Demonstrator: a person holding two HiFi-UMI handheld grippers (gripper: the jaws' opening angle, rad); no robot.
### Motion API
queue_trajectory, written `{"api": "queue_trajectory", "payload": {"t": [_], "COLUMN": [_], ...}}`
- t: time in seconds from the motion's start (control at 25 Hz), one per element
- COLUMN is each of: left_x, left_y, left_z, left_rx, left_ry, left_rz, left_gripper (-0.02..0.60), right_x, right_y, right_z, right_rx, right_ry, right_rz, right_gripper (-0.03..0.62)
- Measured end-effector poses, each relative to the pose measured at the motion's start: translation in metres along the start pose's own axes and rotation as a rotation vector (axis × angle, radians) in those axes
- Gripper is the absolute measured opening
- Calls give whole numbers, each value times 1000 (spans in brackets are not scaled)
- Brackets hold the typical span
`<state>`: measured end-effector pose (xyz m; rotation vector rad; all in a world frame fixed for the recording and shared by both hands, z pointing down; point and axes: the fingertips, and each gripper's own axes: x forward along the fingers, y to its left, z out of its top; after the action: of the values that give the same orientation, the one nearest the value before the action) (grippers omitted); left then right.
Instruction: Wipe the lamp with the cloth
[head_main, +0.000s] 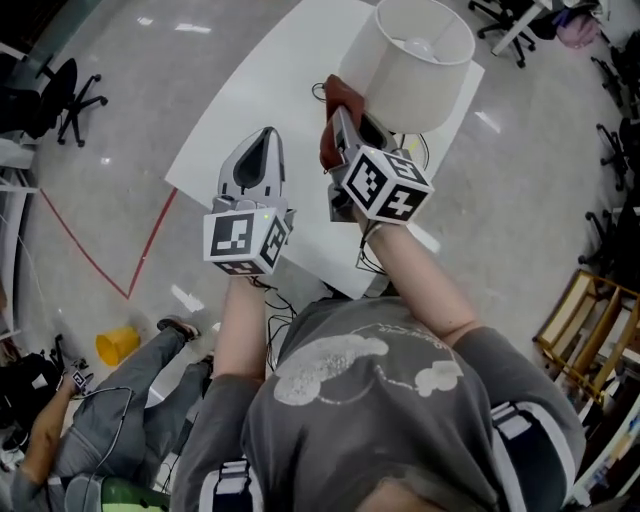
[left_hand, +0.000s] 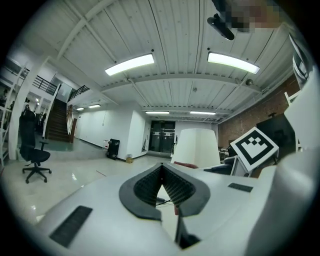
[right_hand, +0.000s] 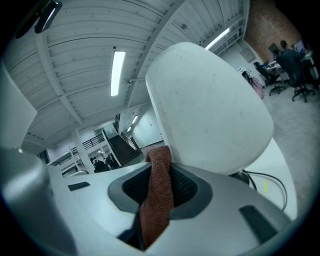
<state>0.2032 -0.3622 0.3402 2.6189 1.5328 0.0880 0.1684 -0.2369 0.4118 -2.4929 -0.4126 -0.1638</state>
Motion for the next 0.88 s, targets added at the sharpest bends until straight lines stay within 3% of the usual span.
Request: {"api": "queue_trajectory", "payload": {"t": [0.24,0.44,0.88], "left_x": [-7,-6,2], "left_y": [5,-1,-65], "left_z": [-15,-17,40], "left_rx": [-11,-23,16], "left_ry": [35,29,-111], "left_rz": [46,77,103], "left_gripper": [8,8,8], "right_x": [-1,-14,-73], "right_y": [-3,9,39], "right_z": [-20,-20,84], "right_rx": [-20,-17,-27], "right_ry": [62,103,-4], "right_rz": [12,84,330], "right_gripper": [86,86,86]}}
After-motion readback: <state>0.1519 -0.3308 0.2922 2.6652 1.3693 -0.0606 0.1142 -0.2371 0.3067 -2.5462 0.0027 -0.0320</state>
